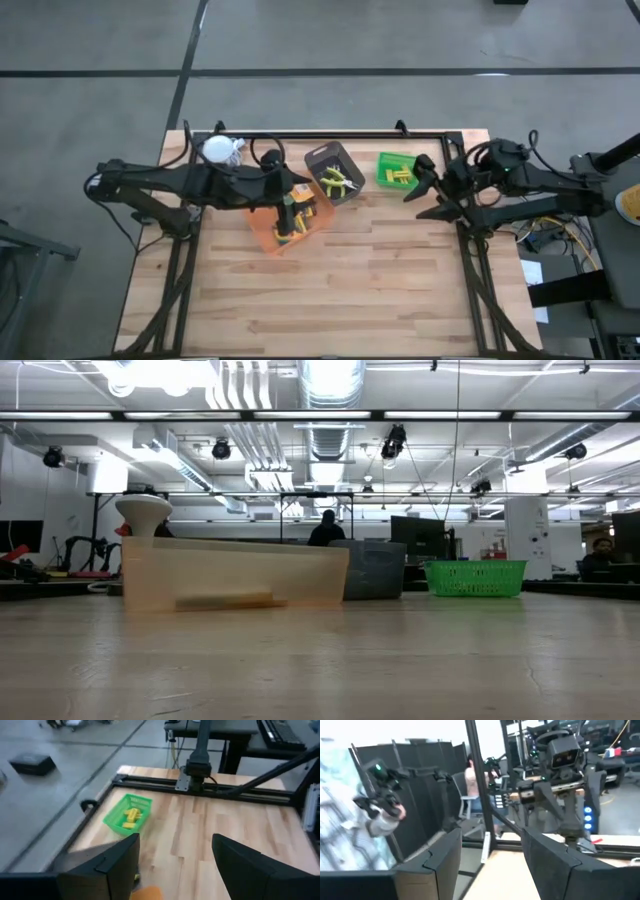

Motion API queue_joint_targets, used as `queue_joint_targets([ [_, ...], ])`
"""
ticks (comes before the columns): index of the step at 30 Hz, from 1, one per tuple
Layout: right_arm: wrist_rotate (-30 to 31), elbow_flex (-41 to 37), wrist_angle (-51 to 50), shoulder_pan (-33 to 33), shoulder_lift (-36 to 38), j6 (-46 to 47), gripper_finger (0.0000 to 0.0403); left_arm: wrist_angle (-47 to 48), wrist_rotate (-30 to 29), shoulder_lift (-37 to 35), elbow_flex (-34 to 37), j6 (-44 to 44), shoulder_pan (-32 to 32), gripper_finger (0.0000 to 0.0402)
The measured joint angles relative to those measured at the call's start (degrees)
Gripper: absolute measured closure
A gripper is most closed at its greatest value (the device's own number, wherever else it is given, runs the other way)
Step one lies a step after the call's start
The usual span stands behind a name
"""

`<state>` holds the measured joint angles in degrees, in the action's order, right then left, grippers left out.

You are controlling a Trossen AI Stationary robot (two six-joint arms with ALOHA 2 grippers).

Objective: Pick & Place School Supplies
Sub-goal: Return to Home Position

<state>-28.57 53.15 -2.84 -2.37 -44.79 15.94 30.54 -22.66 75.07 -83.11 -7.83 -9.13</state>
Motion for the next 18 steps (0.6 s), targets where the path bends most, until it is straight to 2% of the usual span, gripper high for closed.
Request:
queue_joint_targets([
  [2,0.1,0.0,0.3,0.1,-1.0,-3.3,0.0202,0.0,1.4,0.1,0.0,-1.0,0.0,0.0147],
  [5,-2.1,-0.1,2.5,0.8,-2.2,-10.0,0.0202,-1.5,1.7,-0.7,2.0,3.2,0.0,0.0147],
  [7,-4.6,-0.5,4.7,0.9,-2.7,-10.0,0.0202,-5.4,2.1,-2.3,5.0,5.1,-0.1,0.0147],
  [10,-7.5,-2.1,6.6,1.3,-2.9,-9.6,0.0202,-14.5,2.8,-5.9,12.4,5.5,-0.2,0.0147],
  [13,-7.4,-4.9,9.3,1.4,-2.5,-7.4,0.0202,-22.8,3.9,-10.2,21.5,6.5,-0.2,0.0147],
  [18,-7.0,-10.9,15.4,1.4,-0.8,-6.5,0.0202,-30.7,4.1,-17.3,34.4,5.0,-0.2,0.0147],
])
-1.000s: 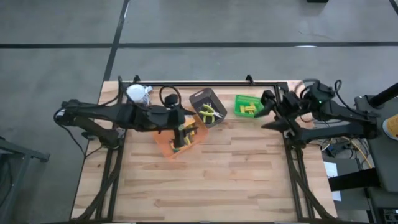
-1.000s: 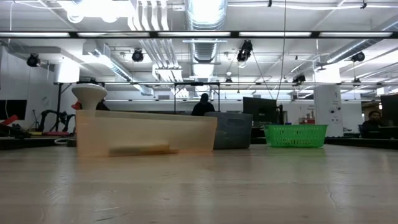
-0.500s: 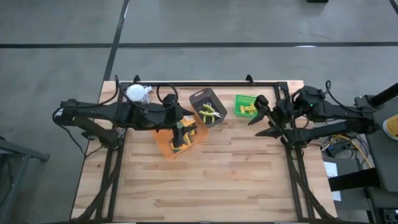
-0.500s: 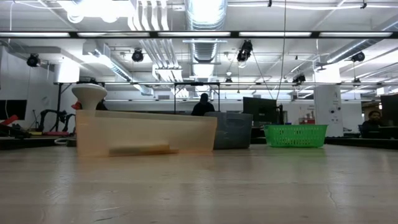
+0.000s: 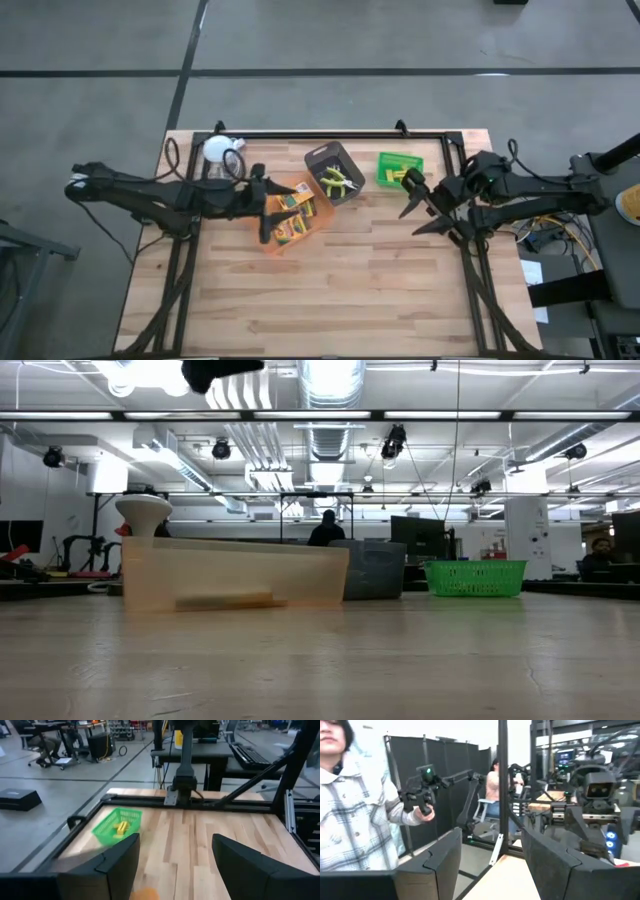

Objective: Pick & Place School Supplies
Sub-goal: Return to Home Position

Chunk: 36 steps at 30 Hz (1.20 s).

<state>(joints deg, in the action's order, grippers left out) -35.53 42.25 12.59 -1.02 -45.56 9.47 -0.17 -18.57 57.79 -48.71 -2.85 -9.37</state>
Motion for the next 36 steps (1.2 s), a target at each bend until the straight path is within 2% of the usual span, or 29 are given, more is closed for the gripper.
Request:
queue_joint_targets([
  [6,6.8,-7.3,2.3,-0.1,5.5,2.4,0.0202,-2.8,0.0,-8.1,11.1,-2.0,0.0,0.0147],
  [11,7.4,-13.9,8.2,-0.1,12.1,4.7,0.0202,-4.3,-0.6,-15.3,19.4,-4.7,0.0,0.0147],
  [18,13.7,-21.1,8.7,-0.1,21.6,7.5,0.0202,-14.4,-0.9,-23.5,30.1,-6.6,0.0,0.0147],
  [31,19.3,-31.5,8.9,-0.1,37.7,13.7,0.0202,-15.8,-1.0,-30.9,42.0,-14.1,0.0,0.0147],
  [36,19.4,-34.4,8.8,-0.1,43.2,13.8,0.0202,-16.5,-1.0,-32.5,44.6,-16.8,0.0,0.0147],
])
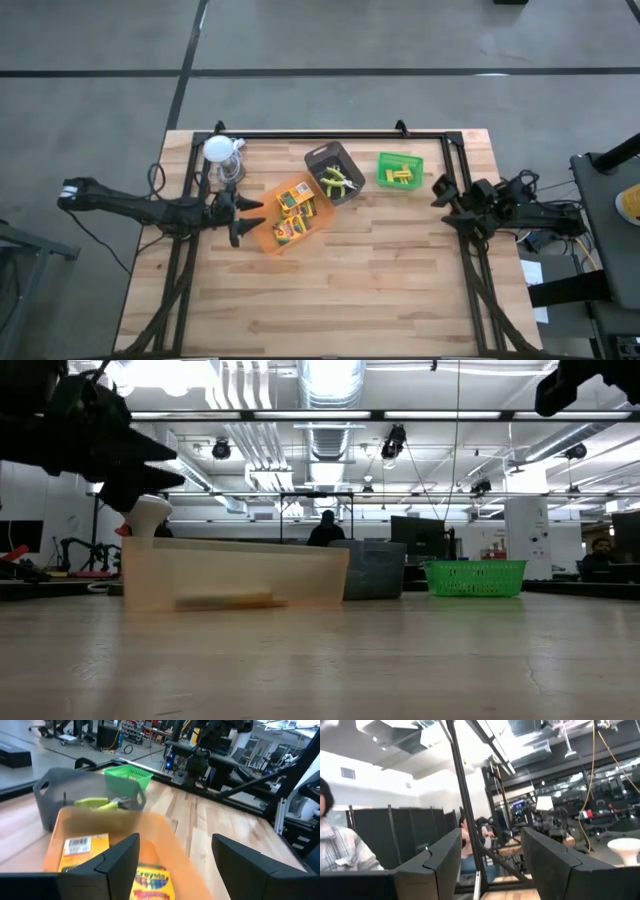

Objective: Pick & Place School Supplies
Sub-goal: Return to Home Position

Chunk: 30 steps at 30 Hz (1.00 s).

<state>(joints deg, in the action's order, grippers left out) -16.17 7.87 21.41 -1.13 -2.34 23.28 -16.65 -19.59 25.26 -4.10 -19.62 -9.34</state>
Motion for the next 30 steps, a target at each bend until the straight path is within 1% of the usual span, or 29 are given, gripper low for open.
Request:
queue_joint_targets([
  [2,0.0,-1.2,0.1,0.0,2.1,0.6,0.0202,-0.1,0.0,-0.6,1.5,-0.1,0.0,0.0147],
  [5,0.2,-2.6,0.3,0.0,2.3,2.7,0.0202,-0.5,0.0,-1.4,3.4,-1.8,0.0,0.0147],
  [9,1.7,-4.5,0.5,0.0,2.2,4.8,0.0202,0.4,-1.0,-1.9,3.6,-3.0,0.0,0.0147],
  [13,2.3,-7.4,2.8,0.0,2.3,5.4,0.0202,0.7,-1.6,-2.1,3.6,-1.6,0.0,0.0147],
  [16,2.4,-7.4,2.5,0.0,2.3,3.7,0.0202,1.2,-1.6,-2.0,3.6,-1.5,0.0,0.0147],
  [19,2.4,-7.4,4.3,0.0,2.3,1.8,0.0202,2.1,-1.6,-2.0,3.6,-1.5,0.0,0.0147],
  [23,2.3,-7.4,4.3,0.0,2.3,2.8,0.0202,3.2,-1.6,-2.0,3.6,-1.7,0.0,0.0147],
  [30,2.2,-7.4,3.7,0.0,2.2,3.4,0.0202,4.7,-1.6,-2.0,3.7,1.0,0.0,0.0147],
])
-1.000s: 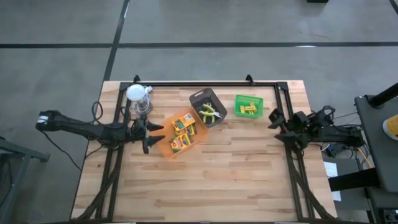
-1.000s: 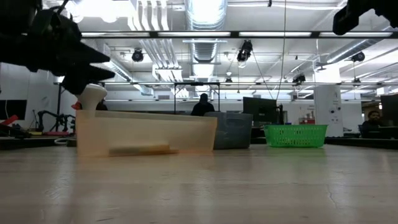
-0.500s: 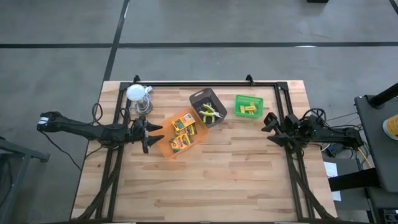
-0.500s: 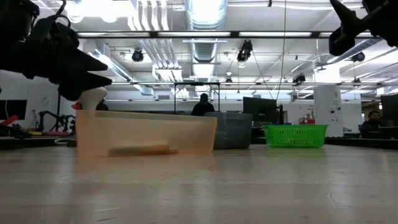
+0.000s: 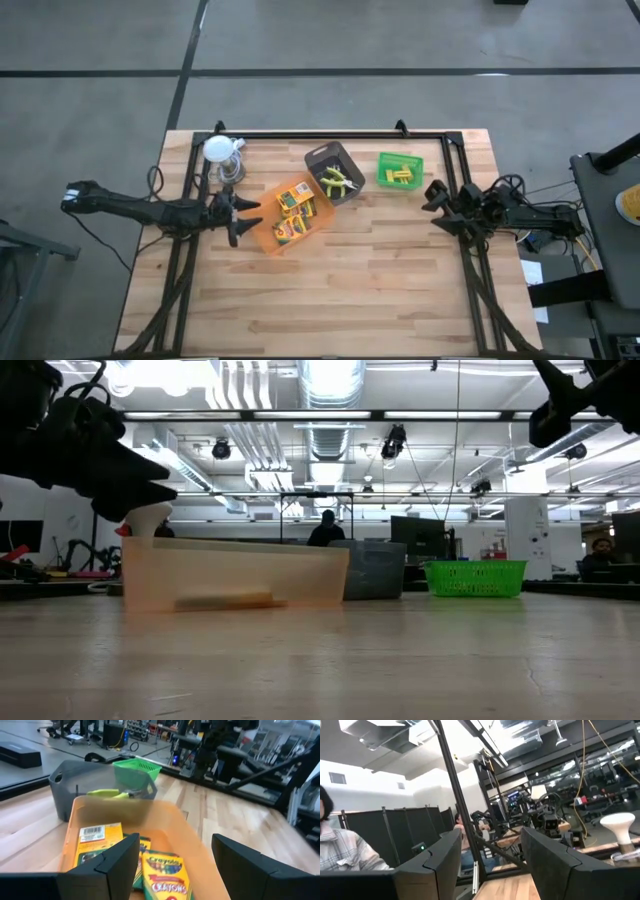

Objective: Pick & Place School Supplies
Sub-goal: Return to Home Position

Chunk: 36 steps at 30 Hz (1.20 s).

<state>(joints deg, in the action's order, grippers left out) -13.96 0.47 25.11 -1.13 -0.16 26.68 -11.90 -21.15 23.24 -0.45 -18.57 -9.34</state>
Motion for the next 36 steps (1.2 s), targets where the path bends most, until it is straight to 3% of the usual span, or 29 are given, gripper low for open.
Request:
queue_joint_targets([
  [12,0.0,0.0,-10.2,0.0,-0.8,0.4,0.0202,1.6,0.0,0.0,0.0,0.9,0.0,0.0147],
  [36,0.0,0.0,-10.3,0.0,-1.9,0.4,0.0202,1.6,0.1,0.2,0.1,0.1,0.0,0.0147],
])
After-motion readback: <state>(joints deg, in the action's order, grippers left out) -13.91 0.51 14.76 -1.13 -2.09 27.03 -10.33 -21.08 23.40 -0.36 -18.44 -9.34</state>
